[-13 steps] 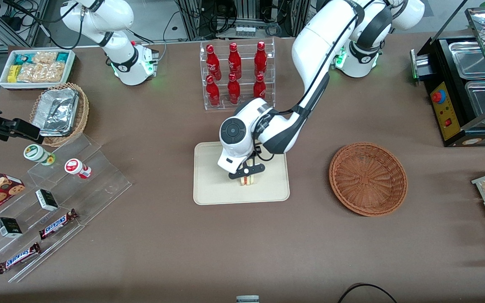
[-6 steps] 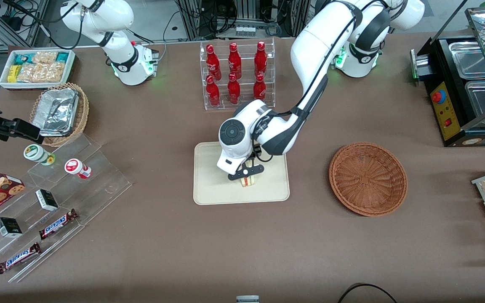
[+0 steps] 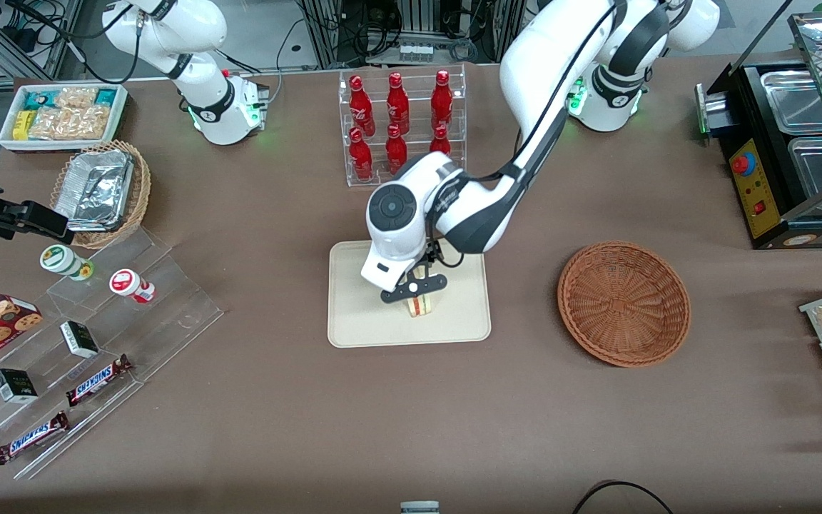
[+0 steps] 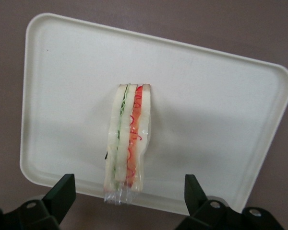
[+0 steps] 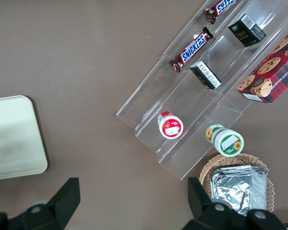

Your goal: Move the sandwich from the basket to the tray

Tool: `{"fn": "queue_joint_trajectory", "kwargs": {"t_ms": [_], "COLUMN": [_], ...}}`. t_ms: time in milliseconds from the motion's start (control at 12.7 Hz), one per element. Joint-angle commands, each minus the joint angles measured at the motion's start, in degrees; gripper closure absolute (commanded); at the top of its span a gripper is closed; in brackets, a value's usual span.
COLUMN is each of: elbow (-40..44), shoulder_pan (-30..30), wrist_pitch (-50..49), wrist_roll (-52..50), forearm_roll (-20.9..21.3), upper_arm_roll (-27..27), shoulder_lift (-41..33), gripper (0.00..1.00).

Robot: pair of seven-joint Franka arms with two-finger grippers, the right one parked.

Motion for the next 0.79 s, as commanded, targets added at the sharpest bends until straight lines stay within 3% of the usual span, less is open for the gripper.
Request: {"fn": "queue_joint_trajectory", "kwargs": {"t_ms": [0,236,707], "elbow": [-0.6,-0.6,-3.7], "shoulder_pan": [-0.3,-0.1,-0.1], "wrist_pitch": [-1.8,-4.4,-9.6], "wrist_roll": [4.7,12.3,21.4], "forearm_roll": [-0.1,-0.5,-1.8], "upper_arm_roll": [0.7,1.5,10.3], "shoulder_lift": [-2.8,-4.8,-10.2], "gripper": [0.00,0.00,0.00]}}
